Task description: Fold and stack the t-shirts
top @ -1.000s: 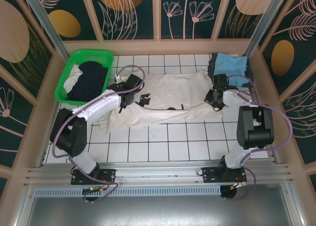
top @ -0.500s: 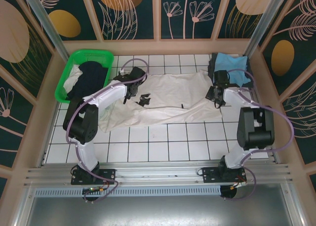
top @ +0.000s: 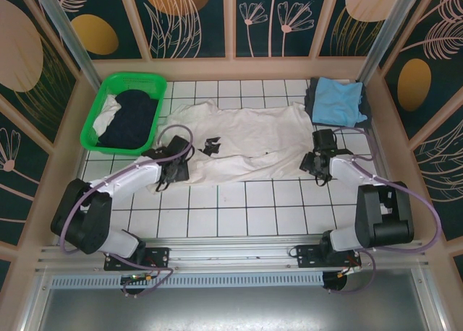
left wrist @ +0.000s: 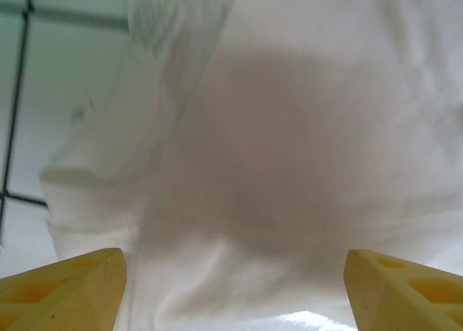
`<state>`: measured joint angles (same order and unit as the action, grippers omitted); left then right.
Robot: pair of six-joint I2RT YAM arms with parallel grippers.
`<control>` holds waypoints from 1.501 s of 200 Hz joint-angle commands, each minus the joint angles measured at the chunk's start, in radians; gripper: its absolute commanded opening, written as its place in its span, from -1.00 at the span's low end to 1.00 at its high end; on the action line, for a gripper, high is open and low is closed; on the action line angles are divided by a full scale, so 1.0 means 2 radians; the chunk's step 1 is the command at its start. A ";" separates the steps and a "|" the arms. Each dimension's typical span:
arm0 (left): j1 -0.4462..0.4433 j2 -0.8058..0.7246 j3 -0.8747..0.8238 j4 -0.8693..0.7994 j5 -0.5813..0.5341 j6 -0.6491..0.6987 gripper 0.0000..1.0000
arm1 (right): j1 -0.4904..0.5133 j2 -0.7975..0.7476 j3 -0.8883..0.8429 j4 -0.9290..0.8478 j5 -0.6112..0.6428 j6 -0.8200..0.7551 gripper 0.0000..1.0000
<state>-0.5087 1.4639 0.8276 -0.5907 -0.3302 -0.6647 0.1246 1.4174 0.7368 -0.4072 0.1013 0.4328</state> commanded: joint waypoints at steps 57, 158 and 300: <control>0.004 0.038 -0.002 0.033 -0.006 -0.029 -0.58 | -0.049 0.032 -0.013 0.020 0.003 0.009 -0.58; 0.004 -0.049 -0.026 -0.006 -0.046 -0.062 -1.00 | -0.095 -0.095 -0.057 0.000 -0.030 0.060 -1.00; 0.004 -0.057 -0.048 -0.049 -0.057 -0.088 -0.10 | -0.133 -0.226 -0.101 0.017 -0.106 0.091 -0.56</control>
<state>-0.5083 1.3598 0.7254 -0.6418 -0.4274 -0.8406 -0.1318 1.0111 0.4686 -0.3672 -0.0811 0.6426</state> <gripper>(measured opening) 0.354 0.103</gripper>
